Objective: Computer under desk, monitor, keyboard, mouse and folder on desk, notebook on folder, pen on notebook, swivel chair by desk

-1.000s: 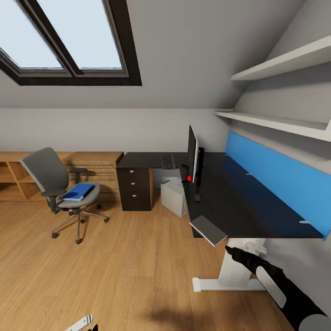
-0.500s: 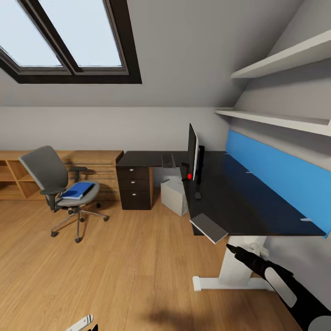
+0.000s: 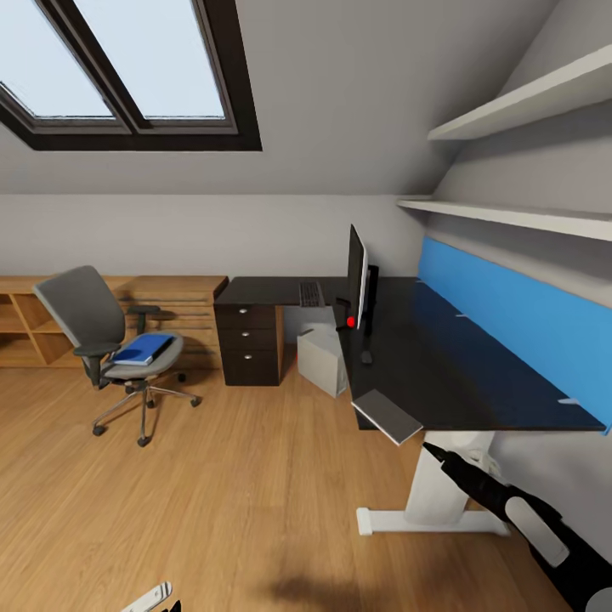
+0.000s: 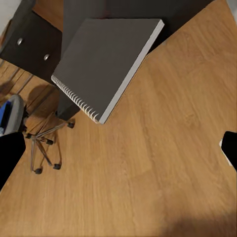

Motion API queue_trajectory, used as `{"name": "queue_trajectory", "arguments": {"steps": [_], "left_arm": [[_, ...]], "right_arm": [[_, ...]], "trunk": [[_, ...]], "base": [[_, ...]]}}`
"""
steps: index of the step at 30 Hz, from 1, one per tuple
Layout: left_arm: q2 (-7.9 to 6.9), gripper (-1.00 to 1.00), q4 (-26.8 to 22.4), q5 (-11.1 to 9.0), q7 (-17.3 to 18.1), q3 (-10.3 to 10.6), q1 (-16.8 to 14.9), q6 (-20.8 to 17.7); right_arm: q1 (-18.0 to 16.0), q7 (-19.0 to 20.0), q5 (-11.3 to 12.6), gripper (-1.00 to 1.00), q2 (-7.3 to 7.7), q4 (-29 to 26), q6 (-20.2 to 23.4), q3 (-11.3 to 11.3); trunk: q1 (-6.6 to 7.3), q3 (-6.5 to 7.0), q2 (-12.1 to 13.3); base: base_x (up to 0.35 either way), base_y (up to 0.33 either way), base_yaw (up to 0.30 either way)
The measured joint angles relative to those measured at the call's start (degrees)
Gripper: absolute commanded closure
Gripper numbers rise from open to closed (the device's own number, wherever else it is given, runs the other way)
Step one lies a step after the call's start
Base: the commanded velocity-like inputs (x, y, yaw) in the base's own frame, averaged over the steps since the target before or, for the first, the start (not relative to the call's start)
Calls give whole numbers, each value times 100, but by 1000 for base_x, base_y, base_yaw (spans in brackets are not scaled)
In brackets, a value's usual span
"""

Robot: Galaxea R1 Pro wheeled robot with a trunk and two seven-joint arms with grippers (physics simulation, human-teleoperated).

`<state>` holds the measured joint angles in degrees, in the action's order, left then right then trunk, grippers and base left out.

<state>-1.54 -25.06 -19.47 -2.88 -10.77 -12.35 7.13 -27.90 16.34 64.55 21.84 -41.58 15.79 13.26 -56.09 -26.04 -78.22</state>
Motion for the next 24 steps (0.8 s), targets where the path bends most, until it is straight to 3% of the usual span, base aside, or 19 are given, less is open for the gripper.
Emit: {"name": "queue_trajectory", "arguments": {"steps": [4,16,21,24], "left_arm": [[4,-100,0,0,-1,0,0,-2],[1,-100,0,4,-2,0,0,-1],[1,-100,0,7,-2,0,-1,-2],[-1,-100,0,7,-2,0,-1,-4]], "right_arm": [[0,106,452,-100,40,41,61,-1],[0,154,1460,-100,55,53,168,-156],[1,160,1741,-100,46,181,173,-232],[1,177,1794,-100,35,342,172,-244]], "trunk": [[-88,-72,-161],[-352,-287,-642],[-461,-377,-843],[-527,-431,-963]], "base": [[0,0,0],[0,0,0],[0,0,0],[0,0,0]]}}
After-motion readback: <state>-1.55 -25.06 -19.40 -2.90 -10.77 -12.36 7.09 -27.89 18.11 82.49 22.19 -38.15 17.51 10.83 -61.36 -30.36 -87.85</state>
